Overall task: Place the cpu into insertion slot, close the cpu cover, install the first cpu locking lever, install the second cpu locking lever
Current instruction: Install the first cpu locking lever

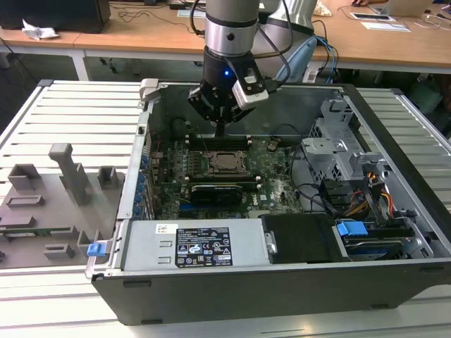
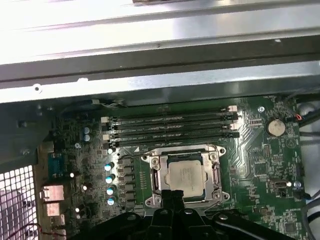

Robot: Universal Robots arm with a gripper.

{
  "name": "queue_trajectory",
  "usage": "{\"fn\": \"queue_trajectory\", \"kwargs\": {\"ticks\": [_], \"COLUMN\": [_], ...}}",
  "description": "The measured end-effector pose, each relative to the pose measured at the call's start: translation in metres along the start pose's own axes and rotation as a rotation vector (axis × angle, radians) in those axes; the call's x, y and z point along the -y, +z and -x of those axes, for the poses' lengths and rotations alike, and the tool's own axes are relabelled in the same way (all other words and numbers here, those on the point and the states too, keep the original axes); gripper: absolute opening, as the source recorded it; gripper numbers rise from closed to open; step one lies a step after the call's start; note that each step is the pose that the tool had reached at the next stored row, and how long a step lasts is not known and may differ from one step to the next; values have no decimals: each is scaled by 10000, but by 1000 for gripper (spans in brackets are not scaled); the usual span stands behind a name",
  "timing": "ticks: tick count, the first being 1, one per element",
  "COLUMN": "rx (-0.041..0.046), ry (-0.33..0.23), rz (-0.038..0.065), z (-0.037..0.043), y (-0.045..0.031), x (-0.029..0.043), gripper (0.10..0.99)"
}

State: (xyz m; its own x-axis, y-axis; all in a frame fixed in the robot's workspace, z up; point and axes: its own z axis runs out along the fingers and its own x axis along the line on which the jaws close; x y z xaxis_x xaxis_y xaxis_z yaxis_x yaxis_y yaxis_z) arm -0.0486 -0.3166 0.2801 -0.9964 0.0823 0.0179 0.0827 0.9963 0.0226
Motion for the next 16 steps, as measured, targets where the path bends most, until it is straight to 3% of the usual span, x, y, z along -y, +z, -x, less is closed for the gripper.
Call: {"fn": "queue_trajectory", "kwargs": {"ticks": [3, 11, 13, 16], "rx": [86, 78, 153, 316], "ry": [-200, -1348, -1359, -1364], "rz": [5, -4, -4, 4], "z": [-16, -23, -95, -265], "y": [30, 86, 101, 123], "x": [2, 4, 11, 25], "gripper": [106, 106, 106, 106]}}
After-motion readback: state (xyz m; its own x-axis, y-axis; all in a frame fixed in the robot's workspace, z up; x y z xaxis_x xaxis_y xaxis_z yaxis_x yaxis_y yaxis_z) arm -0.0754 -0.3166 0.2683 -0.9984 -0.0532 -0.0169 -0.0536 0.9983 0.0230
